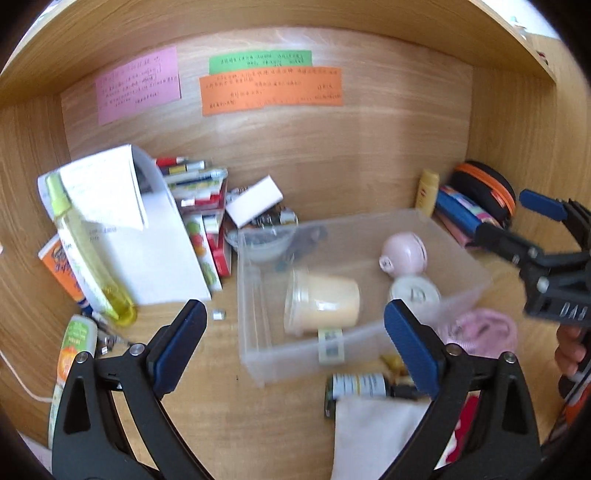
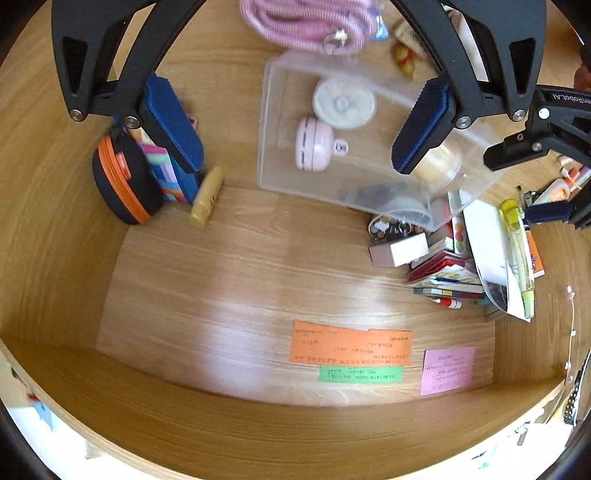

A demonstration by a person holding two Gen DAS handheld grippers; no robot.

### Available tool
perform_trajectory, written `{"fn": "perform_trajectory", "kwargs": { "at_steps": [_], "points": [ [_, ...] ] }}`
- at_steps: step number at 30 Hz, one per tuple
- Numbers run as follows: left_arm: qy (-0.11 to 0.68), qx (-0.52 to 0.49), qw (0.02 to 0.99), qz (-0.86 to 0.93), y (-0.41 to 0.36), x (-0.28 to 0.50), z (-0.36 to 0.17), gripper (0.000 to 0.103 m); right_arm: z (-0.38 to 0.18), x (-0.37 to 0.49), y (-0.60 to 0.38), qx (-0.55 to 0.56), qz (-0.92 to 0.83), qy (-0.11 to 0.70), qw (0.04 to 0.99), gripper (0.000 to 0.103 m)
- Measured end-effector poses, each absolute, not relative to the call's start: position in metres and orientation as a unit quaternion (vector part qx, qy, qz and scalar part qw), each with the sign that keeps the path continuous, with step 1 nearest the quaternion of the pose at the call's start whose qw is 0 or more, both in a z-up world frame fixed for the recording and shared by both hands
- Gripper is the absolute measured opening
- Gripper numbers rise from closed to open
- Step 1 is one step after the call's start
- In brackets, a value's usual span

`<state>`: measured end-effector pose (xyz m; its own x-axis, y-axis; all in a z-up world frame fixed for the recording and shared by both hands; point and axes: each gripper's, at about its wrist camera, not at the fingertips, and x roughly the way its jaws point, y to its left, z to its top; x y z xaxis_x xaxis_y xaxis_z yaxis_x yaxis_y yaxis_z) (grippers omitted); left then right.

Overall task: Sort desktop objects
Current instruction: 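Grasp the white cloth pouch with the left gripper while the right grasps the pink rope bag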

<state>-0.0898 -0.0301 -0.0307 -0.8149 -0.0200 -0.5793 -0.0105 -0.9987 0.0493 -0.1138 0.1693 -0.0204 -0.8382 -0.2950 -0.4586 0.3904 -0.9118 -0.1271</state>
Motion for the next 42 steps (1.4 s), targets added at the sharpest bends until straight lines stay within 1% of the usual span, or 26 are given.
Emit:
{"fn": "perform_trajectory", "kwargs": {
  "at_steps": [6, 10, 13, 17, 20, 24, 32, 37, 42],
  "points": [
    [-0.020, 0.335, -0.015, -0.942, -0.028, -0.064, -0.048, 0.098, -0.031, -0.106, 0.196, 0.254, -0.944, 0.091, 0.188, 0.102],
    [-0.001, 0.357, -0.037, -0.933, -0.029, -0.045, -0.058, 0.098, -0.048, -0.103, 0.212, 0.283, -0.938, 0.092, 0.179, 0.102],
    [0.007, 0.372, -0.055, -0.926, -0.026, -0.034, -0.063, 0.098, -0.063, -0.097, 0.220, 0.304, -0.931, 0.103, 0.172, 0.102],
    [-0.006, 0.393, -0.074, -0.916, -0.011, -0.024, -0.077, 0.098, -0.080, -0.087, 0.224, 0.323, -0.922, 0.128, 0.172, 0.102],
    [-0.015, 0.409, -0.084, -0.908, 0.001, -0.025, -0.089, 0.098, -0.091, -0.081, 0.222, 0.336, -0.913, 0.147, 0.179, 0.102],
    [-0.003, 0.430, -0.096, -0.897, 0.006, -0.034, -0.102, 0.098, -0.103, -0.078, 0.214, 0.346, -0.902, 0.174, 0.192, 0.102],
    [0.047, 0.482, -0.120, -0.866, 0.007, -0.054, -0.120, 0.098, -0.122, -0.096, 0.198, 0.368, -0.881, 0.214, 0.208, 0.102],
    [0.032, 0.487, -0.116, -0.865, 0.016, -0.060, -0.120, 0.098, -0.128, -0.106, 0.190, 0.368, -0.873, 0.238, 0.212, 0.100],
    [0.008, 0.477, -0.095, -0.874, 0.023, -0.064, -0.123, 0.098, -0.131, -0.114, 0.185, 0.377, -0.865, 0.236, 0.232, 0.098]
  ]
}}
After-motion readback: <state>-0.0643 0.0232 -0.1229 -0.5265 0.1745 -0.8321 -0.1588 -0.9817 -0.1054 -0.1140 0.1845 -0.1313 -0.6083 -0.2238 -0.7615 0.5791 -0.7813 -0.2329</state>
